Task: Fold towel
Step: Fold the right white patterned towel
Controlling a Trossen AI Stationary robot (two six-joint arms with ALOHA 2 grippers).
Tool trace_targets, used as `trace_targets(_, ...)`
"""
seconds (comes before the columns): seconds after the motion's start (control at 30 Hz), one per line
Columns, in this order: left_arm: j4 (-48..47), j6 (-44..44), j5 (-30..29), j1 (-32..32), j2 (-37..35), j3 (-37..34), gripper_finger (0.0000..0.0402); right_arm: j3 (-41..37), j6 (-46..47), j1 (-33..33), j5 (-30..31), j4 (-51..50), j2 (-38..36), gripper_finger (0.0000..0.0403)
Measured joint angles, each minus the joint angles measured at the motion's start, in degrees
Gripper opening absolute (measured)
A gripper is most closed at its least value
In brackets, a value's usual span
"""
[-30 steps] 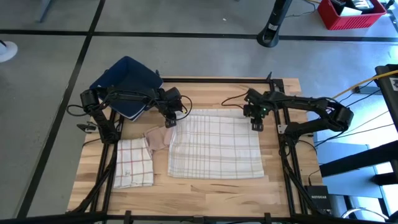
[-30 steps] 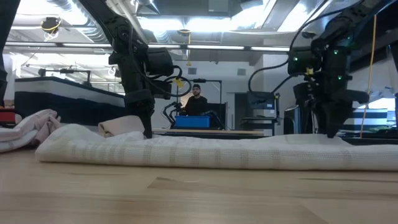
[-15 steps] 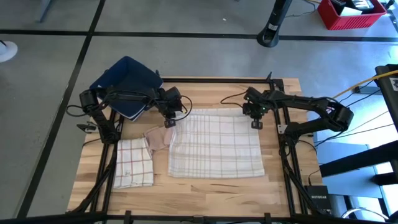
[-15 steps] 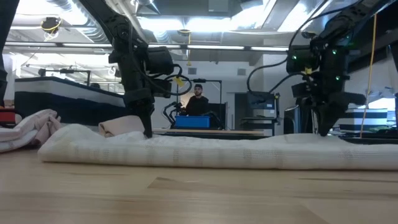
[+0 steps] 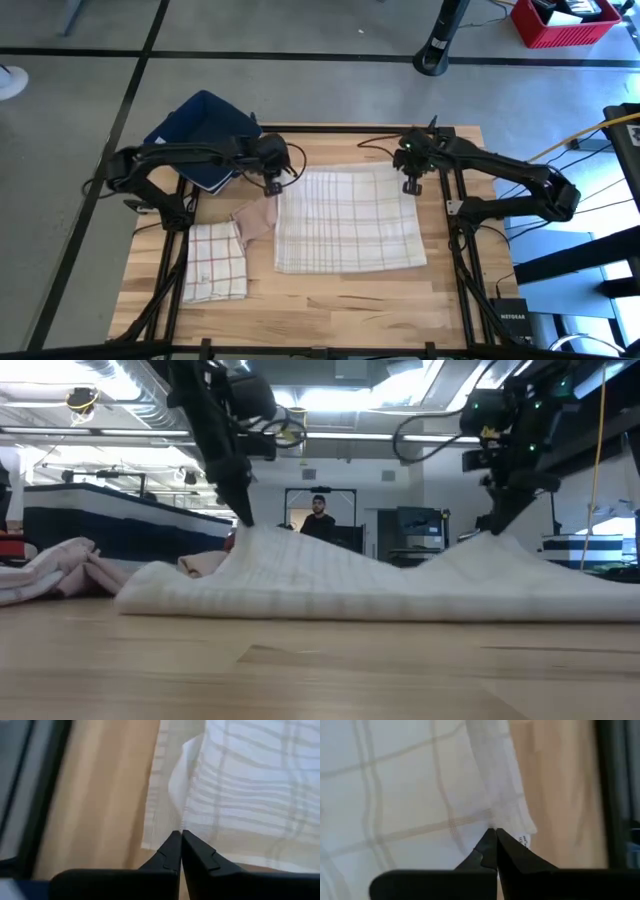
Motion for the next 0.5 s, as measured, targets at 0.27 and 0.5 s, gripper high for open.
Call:
trace_targets(0.27,0.6,-0.1,-11.5,1.1,0.2,0.0,0.0001,-0.9,1.4,0.0,9.6,8.7,-1.7,0.0001)
trace_targets(0.5,4.1,0.8,-21.4,3.8,2.0,0.0,0.0001,-4.3,1.2,0.0,19.2,20.4,-1.7,0.0001)
